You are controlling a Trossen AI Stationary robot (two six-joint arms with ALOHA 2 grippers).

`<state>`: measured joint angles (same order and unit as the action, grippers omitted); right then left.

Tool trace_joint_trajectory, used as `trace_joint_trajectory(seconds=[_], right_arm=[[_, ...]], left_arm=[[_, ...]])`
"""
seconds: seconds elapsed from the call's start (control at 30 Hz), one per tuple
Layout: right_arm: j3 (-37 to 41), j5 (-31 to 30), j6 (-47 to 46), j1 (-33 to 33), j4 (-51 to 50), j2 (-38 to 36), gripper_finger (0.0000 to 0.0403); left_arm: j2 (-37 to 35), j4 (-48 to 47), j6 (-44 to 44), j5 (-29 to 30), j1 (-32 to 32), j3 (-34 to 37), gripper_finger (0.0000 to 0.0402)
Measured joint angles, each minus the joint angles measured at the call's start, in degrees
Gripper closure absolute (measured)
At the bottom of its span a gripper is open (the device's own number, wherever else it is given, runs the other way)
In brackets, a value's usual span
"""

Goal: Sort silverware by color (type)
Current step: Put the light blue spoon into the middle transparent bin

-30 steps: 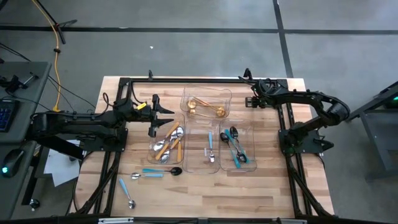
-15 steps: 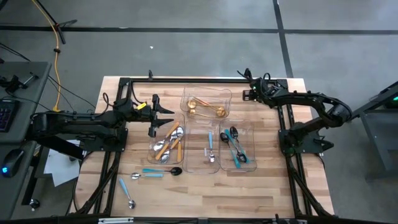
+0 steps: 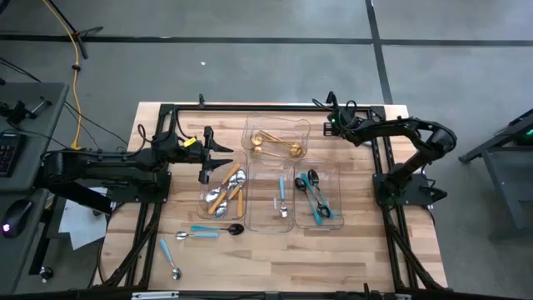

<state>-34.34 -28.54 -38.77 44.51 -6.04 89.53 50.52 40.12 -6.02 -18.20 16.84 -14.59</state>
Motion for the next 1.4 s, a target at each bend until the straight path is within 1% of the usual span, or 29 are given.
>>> trace_joint_trajectory(seconds=[0.1, 0.2, 0.3, 0.53, 0.77, 0.87, 1.0, 1.07, 1.3, 1.4], right_arm=[[-0.5, 2.5, 0.1, 0.0, -0.4, 0.1, 0.0229], [-0.6, 8.5, 0.2, 0.1, -0.4, 0.1, 0.0229], [-0.7, 12.9, 0.2, 0.2, -0.3, 0.0, 0.0229], [-0.8, 17.8, 0.4, 0.2, -0.6, -0.1, 0.0229], [-0.9, 25.4, 0.2, 0.2, -4.1, -0.4, 0.0229], [-0.9, 28.4, 0.2, 0.1, -6.5, -1.8, 0.0229], [-0.5, 30.6, 0.0, -0.5, -11.1, -5.6, 0.0229], [-0.2, 30.4, 0.0, -1.1, -13.7, -8.0, 0.0229], [-0.4, 16.0, 0.0, -3.4, -12.7, -16.7, 0.0229], [-0.5, 14.2, 0.1, -4.3, -14.6, -18.3, 0.0229]], left_arm=[[0.0, 0.0, 0.0, 0.0, 0.0, 0.0, 0.0271], [0.0, 0.0, 0.0, 0.0, 0.0, 0.0, 0.0271], [0.0, 0.0, 0.0, 0.0, 0.0, 0.0, 0.0271], [0.0, 0.0, 0.0, 0.0, 0.0, 0.0, 0.0271], [0.0, 0.0, 0.0, 0.0, 0.0, 0.0, 0.0271], [0.0, 0.0, 0.0, 0.0, 0.0, 0.0, 0.0271], [0.0, -0.4, 0.0, 0.0, 0.0, 0.0, 0.0271], [0.0, -0.6, 0.0, 0.0, 0.0, 0.0, 0.0271], [0.0, -1.1, 1.3, 0.0, 0.0, 0.0, 0.0271], [0.0, -1.2, 1.4, 0.0, 0.0, 0.0, 0.0271]])
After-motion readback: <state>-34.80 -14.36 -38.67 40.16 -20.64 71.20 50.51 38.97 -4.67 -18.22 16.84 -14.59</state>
